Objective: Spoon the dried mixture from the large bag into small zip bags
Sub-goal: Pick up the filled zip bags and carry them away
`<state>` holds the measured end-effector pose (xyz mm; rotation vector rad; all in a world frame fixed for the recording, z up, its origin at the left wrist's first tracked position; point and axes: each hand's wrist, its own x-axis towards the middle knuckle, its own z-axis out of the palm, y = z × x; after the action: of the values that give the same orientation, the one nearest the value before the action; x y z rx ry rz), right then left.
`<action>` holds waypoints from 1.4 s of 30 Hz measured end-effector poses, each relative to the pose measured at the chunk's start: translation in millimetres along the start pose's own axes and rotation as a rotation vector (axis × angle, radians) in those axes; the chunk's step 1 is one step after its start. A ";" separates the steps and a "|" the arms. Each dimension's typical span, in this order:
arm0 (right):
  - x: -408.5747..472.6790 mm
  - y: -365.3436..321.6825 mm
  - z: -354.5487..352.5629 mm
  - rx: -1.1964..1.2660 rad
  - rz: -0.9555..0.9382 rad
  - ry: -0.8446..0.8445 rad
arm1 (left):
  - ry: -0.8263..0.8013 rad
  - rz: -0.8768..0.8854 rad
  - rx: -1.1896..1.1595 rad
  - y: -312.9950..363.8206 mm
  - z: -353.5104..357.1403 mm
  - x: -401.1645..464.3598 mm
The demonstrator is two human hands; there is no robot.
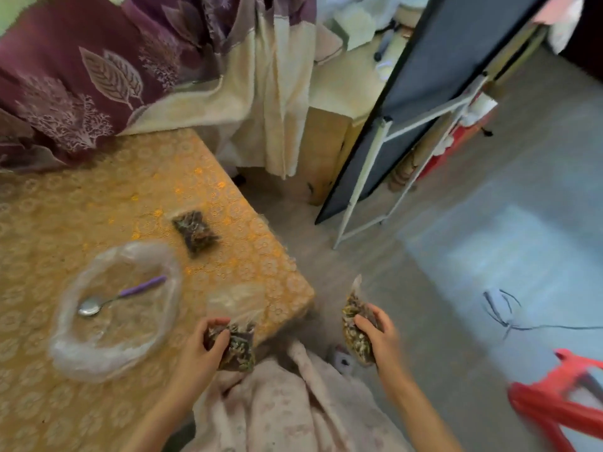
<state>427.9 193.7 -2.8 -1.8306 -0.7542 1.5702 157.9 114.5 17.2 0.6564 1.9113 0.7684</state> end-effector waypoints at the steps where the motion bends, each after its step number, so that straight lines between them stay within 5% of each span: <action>1: -0.7 1.6 -20.5 0.032 0.005 0.036 | -0.037 0.004 0.011 7.1 16.8 -0.6; 13: 7.2 -7.0 -213.4 0.445 0.028 0.431 | -0.231 0.158 0.013 112.8 219.1 -28.6; 24: 75.0 -30.6 -293.0 0.671 0.060 0.571 | -0.392 0.250 0.197 204.0 330.8 28.7; 36: 216.5 -147.1 -381.5 0.696 -0.001 0.698 | -0.611 0.484 0.565 369.0 495.8 158.8; 42: 270.7 -187.2 -414.6 0.704 -0.011 0.723 | -0.646 0.554 0.549 431.8 570.5 181.7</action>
<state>868.9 486.2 11.6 -1.6373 0.1205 0.8671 650.3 664.3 28.8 1.6017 1.3261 0.2693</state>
